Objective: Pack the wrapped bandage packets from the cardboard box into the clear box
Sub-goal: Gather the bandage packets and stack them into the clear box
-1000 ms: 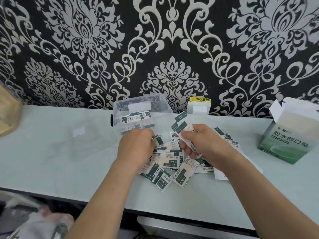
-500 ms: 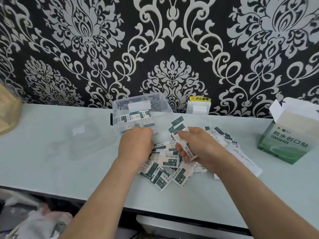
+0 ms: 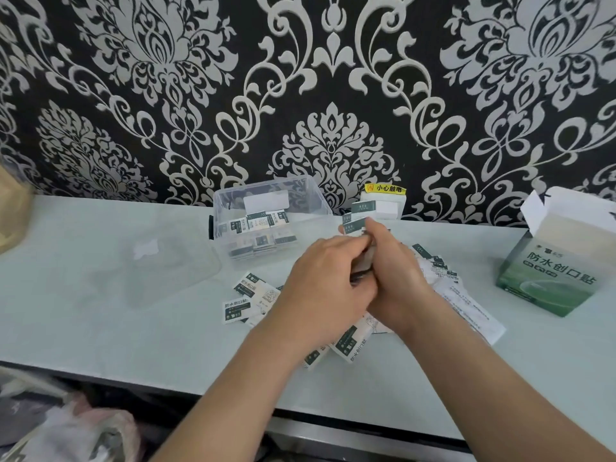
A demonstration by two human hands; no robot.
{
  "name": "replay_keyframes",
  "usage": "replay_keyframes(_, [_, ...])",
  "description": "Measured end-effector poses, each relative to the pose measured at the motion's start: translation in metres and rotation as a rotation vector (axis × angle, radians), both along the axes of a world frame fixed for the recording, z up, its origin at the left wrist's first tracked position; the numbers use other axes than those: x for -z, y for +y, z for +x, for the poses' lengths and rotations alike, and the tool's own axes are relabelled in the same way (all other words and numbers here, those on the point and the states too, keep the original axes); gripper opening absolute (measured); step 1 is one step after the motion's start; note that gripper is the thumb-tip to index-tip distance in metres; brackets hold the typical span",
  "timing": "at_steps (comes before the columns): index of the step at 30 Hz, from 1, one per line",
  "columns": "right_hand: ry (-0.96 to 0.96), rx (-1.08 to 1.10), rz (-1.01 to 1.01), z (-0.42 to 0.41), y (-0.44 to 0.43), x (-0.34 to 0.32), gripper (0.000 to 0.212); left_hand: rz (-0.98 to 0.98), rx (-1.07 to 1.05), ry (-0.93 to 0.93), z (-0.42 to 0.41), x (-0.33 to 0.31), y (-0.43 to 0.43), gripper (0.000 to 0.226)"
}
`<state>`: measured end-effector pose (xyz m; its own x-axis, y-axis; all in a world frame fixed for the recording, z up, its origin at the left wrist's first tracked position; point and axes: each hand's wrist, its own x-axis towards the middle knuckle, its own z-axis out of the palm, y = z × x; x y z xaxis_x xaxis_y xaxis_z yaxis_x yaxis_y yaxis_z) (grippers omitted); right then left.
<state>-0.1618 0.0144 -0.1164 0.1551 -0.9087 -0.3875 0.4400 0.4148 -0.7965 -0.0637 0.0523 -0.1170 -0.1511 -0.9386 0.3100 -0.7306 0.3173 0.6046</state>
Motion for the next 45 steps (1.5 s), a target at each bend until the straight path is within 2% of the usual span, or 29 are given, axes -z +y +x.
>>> replay_keyframes(2, [0.038,0.002,0.000,-0.006,-0.004,-0.002,0.028,0.102,0.052,0.081,0.006,-0.005,0.005,0.051])
replay_keyframes(5, [0.105,-0.105,-0.036,-0.011,-0.004,-0.004,0.015,0.026,0.050,-0.058,0.008,-0.009,0.009,0.093])
replay_keyframes(8, [0.215,-0.270,-0.150,-0.006,0.002,-0.005,0.014,0.112,0.087,-0.175,0.008,-0.006,0.009,0.118])
replay_keyframes(10, [0.272,-0.363,-0.184,-0.002,0.007,-0.006,0.022,0.209,0.089,-0.196,0.008,-0.005,0.008,0.126])
replay_keyframes(13, [0.356,-0.465,-0.230,-0.002,0.009,-0.004,0.026,0.172,0.054,-0.245,0.014,-0.006,0.006,0.117])
replay_keyframes(19, [0.260,-0.532,-0.249,-0.004,0.005,-0.004,0.017,0.049,-0.078,-0.201,0.022,-0.006,0.002,0.083])
replay_keyframes(21, [0.223,-0.521,-0.269,-0.006,0.002,-0.006,0.022,0.019,-0.127,-0.173,0.021,-0.006,0.000,0.081])
replay_keyframes(24, [0.177,-0.448,-0.289,-0.012,-0.001,-0.006,0.025,0.078,-0.157,-0.102,0.026,-0.010,-0.001,0.085])
replay_keyframes(26, [0.137,-0.402,-0.285,-0.015,-0.003,-0.005,0.021,0.124,-0.125,0.042,0.033,-0.014,-0.001,0.077])
replay_keyframes(28, [0.053,-0.402,-0.259,-0.017,-0.004,-0.006,0.014,0.113,-0.092,0.282,0.040,-0.015,-0.003,0.057])
replay_keyframes(31, [-0.116,-0.456,-0.197,-0.014,-0.001,-0.009,0.005,-0.012,-0.059,0.542,0.040,-0.017,-0.006,0.028])
replay_keyframes(33, [-0.167,-0.495,-0.166,-0.010,0.002,-0.009,0.005,-0.064,-0.076,0.645,0.035,-0.019,-0.006,0.026])
replay_keyframes(35, [-0.112,-0.563,-0.192,-0.009,0.004,-0.008,0.015,-0.060,-0.140,0.693,0.034,-0.019,-0.008,0.037])
replay_keyframes(38, [0.178,-0.702,-0.354,-0.011,0.006,-0.010,0.034,-0.037,-0.234,0.630,0.040,-0.014,-0.012,0.050])
replay_keyframes(42, [0.443,-0.681,-0.476,-0.010,0.007,-0.012,0.022,0.021,-0.238,0.437,0.041,-0.009,-0.011,0.053])
replay_keyframes(43, [0.475,-0.666,-0.483,-0.008,0.007,-0.012,0.021,0.042,-0.231,0.426,0.041,-0.008,-0.010,0.051])
replay_keyframes(45, [0.536,-0.627,-0.488,-0.004,0.005,-0.012,0.020,0.106,-0.224,0.539,0.047,-0.010,-0.008,0.042])
